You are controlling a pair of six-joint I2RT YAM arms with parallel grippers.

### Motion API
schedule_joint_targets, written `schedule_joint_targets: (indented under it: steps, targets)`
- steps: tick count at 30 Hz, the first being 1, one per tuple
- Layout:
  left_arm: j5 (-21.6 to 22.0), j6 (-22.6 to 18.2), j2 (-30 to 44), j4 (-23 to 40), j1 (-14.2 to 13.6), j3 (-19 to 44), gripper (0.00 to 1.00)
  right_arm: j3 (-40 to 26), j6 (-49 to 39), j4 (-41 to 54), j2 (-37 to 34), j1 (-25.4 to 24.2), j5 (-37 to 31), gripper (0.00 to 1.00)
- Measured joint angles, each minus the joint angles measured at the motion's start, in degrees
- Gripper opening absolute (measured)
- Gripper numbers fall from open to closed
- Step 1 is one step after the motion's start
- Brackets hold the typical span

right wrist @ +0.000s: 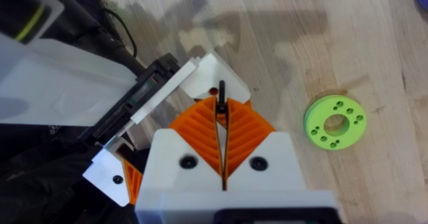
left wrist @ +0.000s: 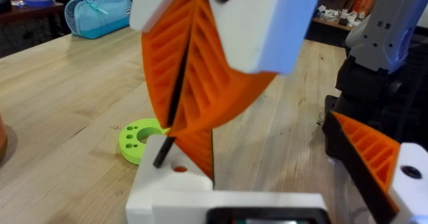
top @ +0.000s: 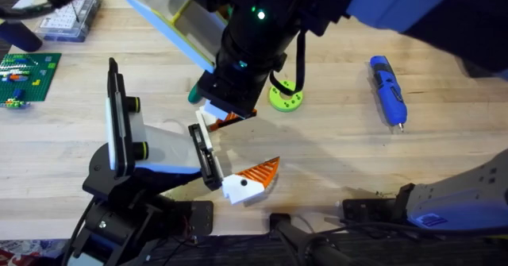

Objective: Pick up the gripper from the table and insert it into the empty holder that is missing its gripper. Then pick up a screw, insert it into the mounting hole, and use the screwdriver to tighten it. Finally, clean up the table by picking up the vegetable and placing it into the bucket.

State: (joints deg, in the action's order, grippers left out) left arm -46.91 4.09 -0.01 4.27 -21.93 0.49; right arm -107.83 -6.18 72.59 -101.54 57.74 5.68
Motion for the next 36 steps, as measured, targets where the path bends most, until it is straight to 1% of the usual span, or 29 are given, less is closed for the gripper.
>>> schedule_joint_targets:
  steps: [6, 9, 10, 12, 17, 24, 30, 36]
  targets:
    - [0.21, 0.05, 0.0, -0.13, 0.0, 0.0, 0.99, -0.8, -0.04, 1.55, 0.0, 0.0, -0.06, 0.007]
    - [0.23, 0.05, 0.0, -0.13, 0.0, 0.0, 0.99, -4.11, -0.05, 2.79, 0.0, 0.0, -0.06, 0.007]
    - [0.33, 0.05, 0.0, -0.13, 0.0, 0.0, 0.99, -7.63, -0.06, 4.43, 0.31, 0.0, -0.05, 0.007]
    - [0.39, 0.05, 0.0, -0.15, 0.0, 0.0, 0.99, -8.68, -0.06, 6.03, 0.82, 0.0, -0.05, 0.007]
    - [0.41, 0.05, 0.0, -0.15, 0.0, 0.0, 0.99, -9.07, -0.06, 8.82, 0.98, 0.0, -0.05, 0.007]
    - [0.41, 0.05, 0.0, -0.15, 0.0, 0.0, 0.99, -9.1, -0.06, 9.82, 0.77, 0.0, -0.05, 0.007]
    - [0.41, 0.05, 0.0, -0.15, 0.0, 0.0, 0.99, -10.0, -0.04, 10.95, -1.73, 0.0, -0.06, 0.007]
    - [0.41, 0.05, 0.0, -0.15, 0.0, 0.0, 0.99, -15.91, -0.06, 15.05, -5.9, 0.0, -0.05, 0.007]
